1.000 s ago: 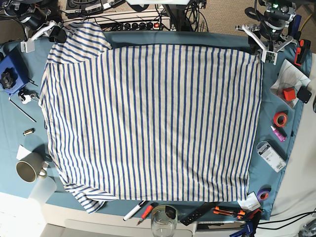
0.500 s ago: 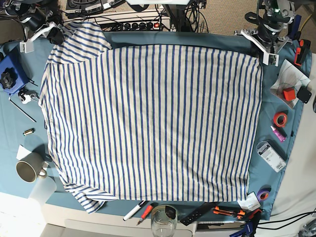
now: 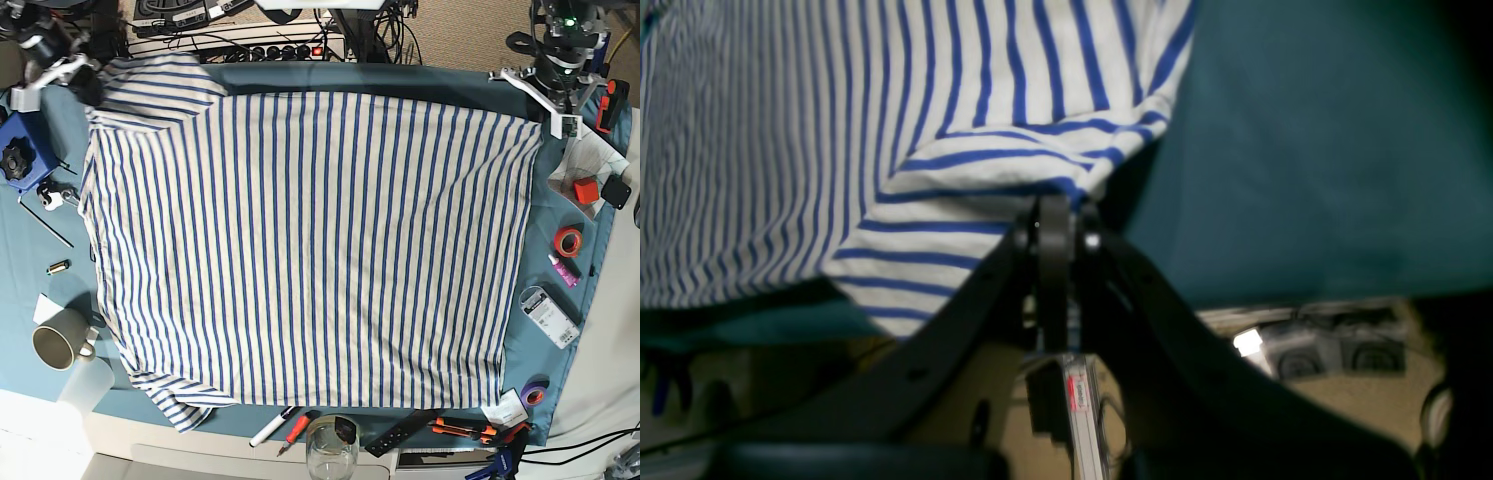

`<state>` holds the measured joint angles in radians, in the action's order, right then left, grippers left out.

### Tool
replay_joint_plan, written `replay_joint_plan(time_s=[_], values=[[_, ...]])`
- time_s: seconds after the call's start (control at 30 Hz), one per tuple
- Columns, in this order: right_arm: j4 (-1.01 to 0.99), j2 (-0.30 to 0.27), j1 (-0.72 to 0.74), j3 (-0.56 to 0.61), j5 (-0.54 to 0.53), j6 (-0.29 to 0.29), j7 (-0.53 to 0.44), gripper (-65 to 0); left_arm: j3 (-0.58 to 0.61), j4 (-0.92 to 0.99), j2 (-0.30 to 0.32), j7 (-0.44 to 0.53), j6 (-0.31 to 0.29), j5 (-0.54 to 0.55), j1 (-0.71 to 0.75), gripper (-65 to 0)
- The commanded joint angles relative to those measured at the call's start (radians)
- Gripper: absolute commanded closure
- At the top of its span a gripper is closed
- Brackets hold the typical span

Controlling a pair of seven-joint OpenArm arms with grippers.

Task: Fold the T-shirt properly
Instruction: 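Lift both shoulder corners and pull them across toward the hem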

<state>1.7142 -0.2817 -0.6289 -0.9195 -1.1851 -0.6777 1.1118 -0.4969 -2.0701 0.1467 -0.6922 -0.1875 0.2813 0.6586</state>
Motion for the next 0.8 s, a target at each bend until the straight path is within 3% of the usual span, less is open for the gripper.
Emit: replay_joint_plan(time_s=[0.0,0.17,0.3,0.6,0.7,0.77], values=[[0.034,-0.018,-0.005,-0.037,-0.032,-0.007,-0.018,0.0,-0.019,-0.029,0.006,0.008,0.007,-0.003,0.010,0.0],[0.123,-0.018,-0.005,-0.103,-0.034,-0.006,-0.008,0.0,-0.037,-0.068,0.006,-0.011,0.003,0.033,0.030,0.0],[0.202,-0.013,-0.006,-0.103,-0.034,-0.005,0.063,0.0,-0.037,-0.121,0.006,-0.049,0.005,0.034,0.085,0.0],[0.336,0.073,-0.042,-0.104,-0.034,0.023,0.069,0.0,-0.145,-0.251,0.006,-0.051,0.004,0.038,0.210,0.0],[0.347,0.071,-0.042,-0.104,-0.025,0.026,0.066,0.0,-0.168,-0.253,0.006,-0.061,0.004,0.037,0.212,0.0],[0.351,0.072,-0.042,-0.104,0.007,0.066,0.067,0.0,-0.169,-0.253,0.006,-0.085,0.004,0.038,0.212,0.0]])
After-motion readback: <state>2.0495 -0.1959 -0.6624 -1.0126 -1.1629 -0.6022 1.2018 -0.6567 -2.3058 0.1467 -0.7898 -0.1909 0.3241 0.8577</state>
